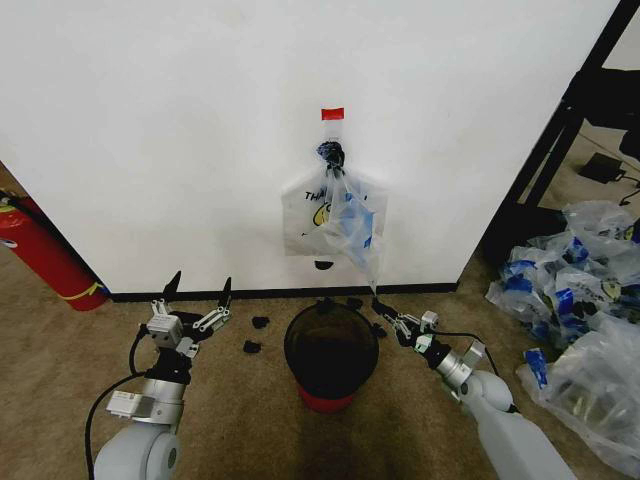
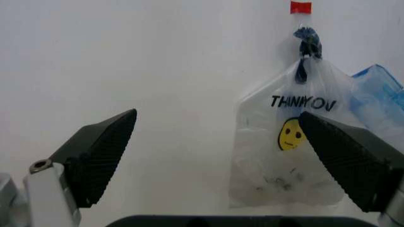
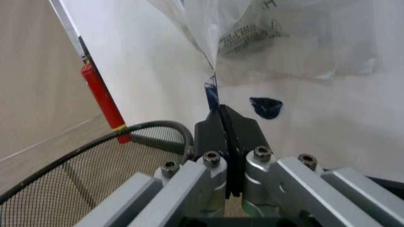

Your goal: Pick up the garbage bag from the wall and place it over the trash bin.

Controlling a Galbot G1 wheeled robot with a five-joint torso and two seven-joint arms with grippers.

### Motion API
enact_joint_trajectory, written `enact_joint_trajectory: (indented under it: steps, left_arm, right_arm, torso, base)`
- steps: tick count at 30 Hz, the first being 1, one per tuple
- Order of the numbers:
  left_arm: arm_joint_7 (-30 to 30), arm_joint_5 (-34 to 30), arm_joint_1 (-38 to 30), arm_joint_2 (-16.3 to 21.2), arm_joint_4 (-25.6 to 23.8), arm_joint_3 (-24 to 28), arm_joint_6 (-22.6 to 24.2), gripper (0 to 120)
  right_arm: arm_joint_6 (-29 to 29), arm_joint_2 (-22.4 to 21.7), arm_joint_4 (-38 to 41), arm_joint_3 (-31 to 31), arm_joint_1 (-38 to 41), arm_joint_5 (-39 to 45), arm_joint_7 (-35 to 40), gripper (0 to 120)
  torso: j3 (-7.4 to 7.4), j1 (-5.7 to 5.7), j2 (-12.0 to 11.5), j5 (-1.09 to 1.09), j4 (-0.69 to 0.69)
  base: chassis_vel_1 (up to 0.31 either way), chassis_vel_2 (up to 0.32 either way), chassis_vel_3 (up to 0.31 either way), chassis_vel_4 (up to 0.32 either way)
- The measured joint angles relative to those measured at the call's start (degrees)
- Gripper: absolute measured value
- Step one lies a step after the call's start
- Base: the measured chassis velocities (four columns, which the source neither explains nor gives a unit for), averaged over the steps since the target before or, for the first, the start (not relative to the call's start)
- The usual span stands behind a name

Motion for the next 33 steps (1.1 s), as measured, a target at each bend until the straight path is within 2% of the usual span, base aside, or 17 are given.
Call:
enact_joint_trajectory:
  steps: [12,18,22,25,27,28,30,33]
  left_arm:
    - [0.04,-0.12,-0.09,0.05,0.14,0.13,-0.11,100]
    - [0.04,0.61,-1.30,0.64,0.22,2.21,0.00,100]
    - [0.35,1.16,-2.60,1.09,0.17,4.15,0.32,100]
    - [3.01,1.28,-6.63,3.50,-0.56,7.28,1.45,100]
    - [5.29,1.29,-9.83,6.05,-1.05,8.63,2.66,100]
    - [5.29,1.29,-9.83,6.05,-1.05,8.63,2.66,100]
    - [7.75,1.54,-12.86,9.02,-1.18,9.97,4.07,100]
    - [8.71,3.02,-17.77,13.14,-0.43,13.27,6.57,100]
  right_arm:
    - [3.23,0.90,-2.53,1.50,0.48,-6.03,-1.62,0]
    - [8.71,1.16,1.71,-1.45,0.82,-2.45,6.42,0]
    - [10.66,1.05,3.64,-2.79,0.92,-0.10,8.76,0]
    - [12.62,-0.18,5.74,-2.96,0.44,-1.49,9.88,16]
    - [14.18,-1.16,6.65,-1.62,-0.02,-7.12,11.56,23]
    - [14.18,-1.16,6.65,-1.62,-0.02,-7.12,11.56,23]
    - [15.75,-1.87,7.63,-0.68,-0.52,-11.03,14.05,31]
    - [16.79,-2.77,10.17,-0.49,-1.67,-12.04,17.04,45]
  torso:
    - [0.00,0.00,0.00,0.00,0.00]
    - [0.00,0.00,0.00,0.00,0.01]
    - [0.00,0.00,0.00,-0.01,0.01]
    - [0.00,0.00,0.00,-0.01,0.01]
    - [0.00,0.00,0.00,-0.01,-0.01]
    - [0.00,0.00,0.00,-0.01,-0.01]
    - [0.00,0.00,0.00,-0.01,-0.02]
    - [0.00,0.00,0.00,0.00,0.00]
  base:
    - [0.000,0.000,0.000,0.000]
    - [0.000,0.000,0.000,0.000]
    - [0.000,0.000,0.000,0.000]
    - [0.000,0.000,0.000,0.000]
    - [0.000,0.000,0.000,0.000]
    - [0.000,0.000,0.000,0.000]
    - [0.000,0.000,0.000,0.000]
    - [0.000,0.000,0.000,0.000]
